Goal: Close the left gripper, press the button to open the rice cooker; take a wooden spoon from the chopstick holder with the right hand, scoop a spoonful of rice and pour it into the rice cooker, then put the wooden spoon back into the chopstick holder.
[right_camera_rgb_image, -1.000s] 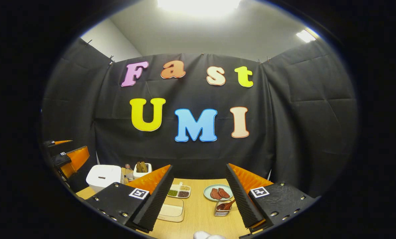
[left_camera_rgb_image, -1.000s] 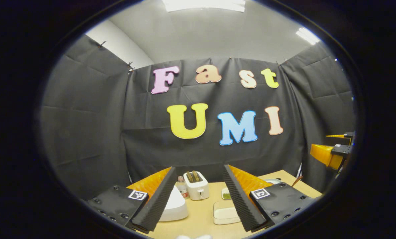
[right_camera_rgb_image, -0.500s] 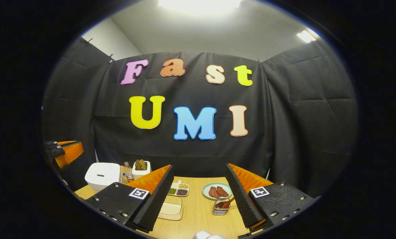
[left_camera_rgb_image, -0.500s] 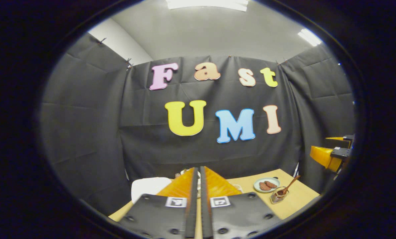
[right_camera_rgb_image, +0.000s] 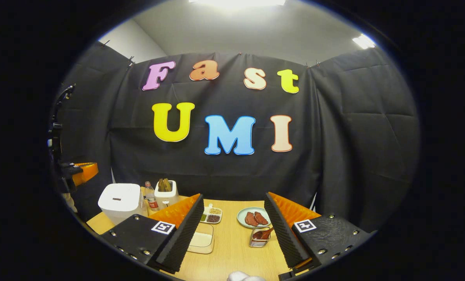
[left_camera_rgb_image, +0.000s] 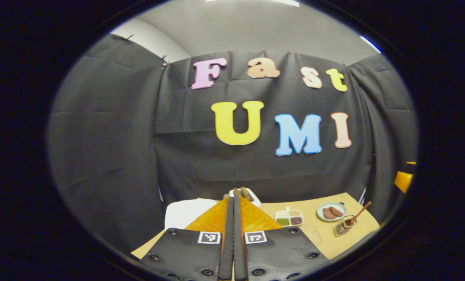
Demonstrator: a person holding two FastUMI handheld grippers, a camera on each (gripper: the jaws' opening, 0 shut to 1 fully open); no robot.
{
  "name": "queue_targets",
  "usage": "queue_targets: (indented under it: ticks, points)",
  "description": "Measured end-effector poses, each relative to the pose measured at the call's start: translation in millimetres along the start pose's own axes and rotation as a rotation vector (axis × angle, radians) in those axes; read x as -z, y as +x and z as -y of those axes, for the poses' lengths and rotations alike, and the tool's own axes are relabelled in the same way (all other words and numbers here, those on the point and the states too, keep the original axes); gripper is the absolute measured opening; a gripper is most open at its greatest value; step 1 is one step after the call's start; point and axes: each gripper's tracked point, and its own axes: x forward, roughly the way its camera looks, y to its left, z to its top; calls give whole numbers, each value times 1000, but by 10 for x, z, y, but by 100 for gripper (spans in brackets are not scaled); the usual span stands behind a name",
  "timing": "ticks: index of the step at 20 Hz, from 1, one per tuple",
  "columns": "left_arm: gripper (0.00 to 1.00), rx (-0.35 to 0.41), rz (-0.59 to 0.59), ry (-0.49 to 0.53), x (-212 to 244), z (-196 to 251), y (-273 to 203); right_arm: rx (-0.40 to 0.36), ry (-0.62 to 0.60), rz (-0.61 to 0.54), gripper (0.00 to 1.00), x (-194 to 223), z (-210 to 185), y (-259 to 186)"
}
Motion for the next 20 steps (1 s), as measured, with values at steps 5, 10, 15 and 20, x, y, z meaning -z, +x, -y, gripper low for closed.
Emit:
queue_targets:
  ticks: [5,10,15,20]
  points:
    - [8,-135,-147,-75,761,-592,886,5,-37,-59,95,136,-6,24]
    - [8,-182,-355,-114,1799,-783,1451,11,-19,-133,95,317,-42,139]
    - [9,-232,-424,-119,2183,-988,1672,12,-13,-175,95,455,-80,225]
    - [8,-232,-454,-84,2309,-1070,1759,-13,3,-215,95,607,-214,296]
